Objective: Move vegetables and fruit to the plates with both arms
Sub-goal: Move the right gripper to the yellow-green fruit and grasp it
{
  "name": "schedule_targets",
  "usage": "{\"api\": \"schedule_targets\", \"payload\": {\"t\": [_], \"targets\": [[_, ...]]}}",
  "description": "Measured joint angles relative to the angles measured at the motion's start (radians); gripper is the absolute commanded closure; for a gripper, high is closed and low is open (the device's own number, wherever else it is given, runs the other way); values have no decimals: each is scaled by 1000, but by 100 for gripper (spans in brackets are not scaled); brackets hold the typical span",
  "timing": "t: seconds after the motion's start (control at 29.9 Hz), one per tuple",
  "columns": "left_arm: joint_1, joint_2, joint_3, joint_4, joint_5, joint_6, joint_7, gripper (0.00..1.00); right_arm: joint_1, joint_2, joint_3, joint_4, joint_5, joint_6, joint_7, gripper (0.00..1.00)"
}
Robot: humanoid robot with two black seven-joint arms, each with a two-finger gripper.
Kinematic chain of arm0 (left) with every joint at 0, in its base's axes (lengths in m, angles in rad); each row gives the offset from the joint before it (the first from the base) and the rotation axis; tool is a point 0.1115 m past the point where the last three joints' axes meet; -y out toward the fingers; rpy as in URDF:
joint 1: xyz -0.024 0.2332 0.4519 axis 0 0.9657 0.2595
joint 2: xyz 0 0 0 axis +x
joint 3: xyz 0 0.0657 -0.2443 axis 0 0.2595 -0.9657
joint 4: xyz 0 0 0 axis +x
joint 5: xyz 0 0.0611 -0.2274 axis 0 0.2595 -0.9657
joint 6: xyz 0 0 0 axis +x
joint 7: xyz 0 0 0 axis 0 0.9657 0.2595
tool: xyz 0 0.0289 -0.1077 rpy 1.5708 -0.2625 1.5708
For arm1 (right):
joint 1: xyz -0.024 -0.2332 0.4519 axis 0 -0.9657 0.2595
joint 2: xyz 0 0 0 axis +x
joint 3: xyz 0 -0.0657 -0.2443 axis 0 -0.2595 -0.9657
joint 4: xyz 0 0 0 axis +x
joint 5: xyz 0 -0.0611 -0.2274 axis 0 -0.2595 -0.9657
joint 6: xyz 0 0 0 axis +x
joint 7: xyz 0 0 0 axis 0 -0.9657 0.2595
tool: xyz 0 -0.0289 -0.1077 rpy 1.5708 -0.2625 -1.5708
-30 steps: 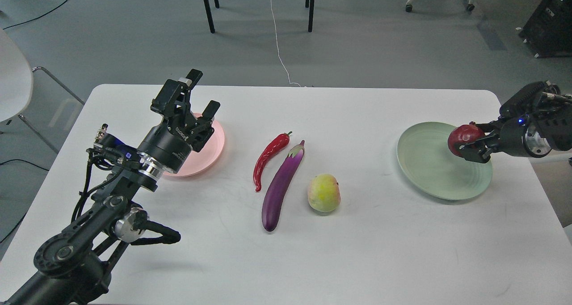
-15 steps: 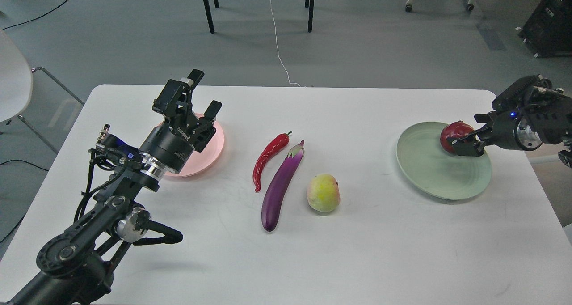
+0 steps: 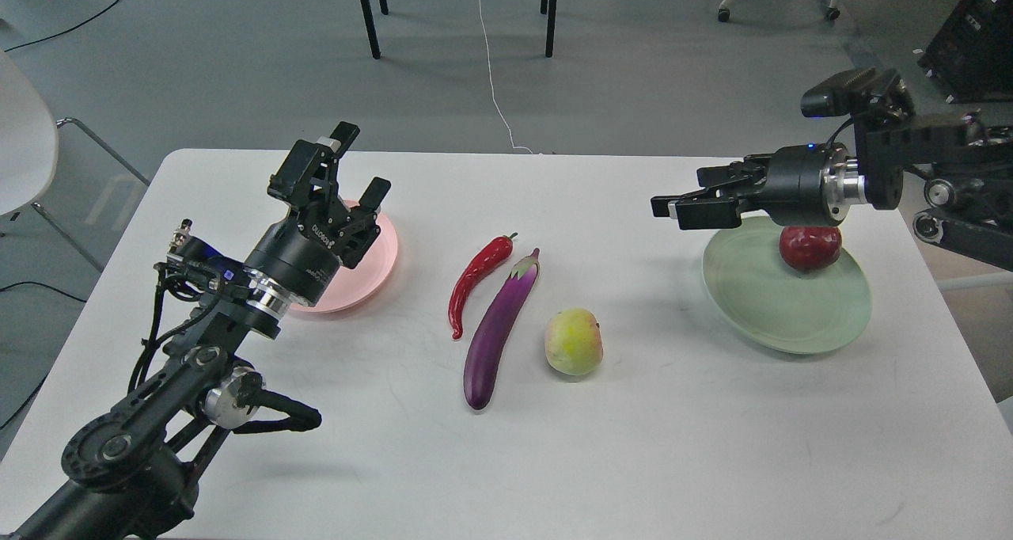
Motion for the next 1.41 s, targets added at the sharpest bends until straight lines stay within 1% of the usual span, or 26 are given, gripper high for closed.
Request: {"api": "schedule_targets", "payload": {"t": [0.13, 0.33, 0.54, 0.77, 0.94, 1.14, 1.2, 1.31, 1.41], "targets": [[2, 4, -6, 0, 0, 0, 0, 2, 9, 99, -29, 5, 0, 50, 0, 1], [4, 5, -10, 0, 0, 2, 0, 2, 11, 253, -127, -27, -2, 56, 0, 1], [5, 5, -10, 0, 0, 3, 0, 2, 11, 352, -197, -68, -3, 56, 0, 1], [6, 8, -10, 0, 0, 3, 0, 2, -7, 441, -227, -161, -3, 52, 0, 1], [6, 13, -10, 0, -2, 3, 0, 2, -8, 478, -250, -178, -4, 52, 0, 2], [7, 19, -11, 0, -2, 3, 0, 2, -10, 496, -279, -191, -4, 51, 0, 3], [7, 20, -11, 0, -3, 3, 0, 2, -15, 503, -280, -199, -4, 51, 0, 5], [9, 22, -12, 0, -3, 3, -1, 2, -21, 517, -281, -209, -4, 49, 0, 12], [9, 24, -12, 0, -3, 2, -1, 2, -23, 526, -282, -211, -4, 48, 0, 26]]}}
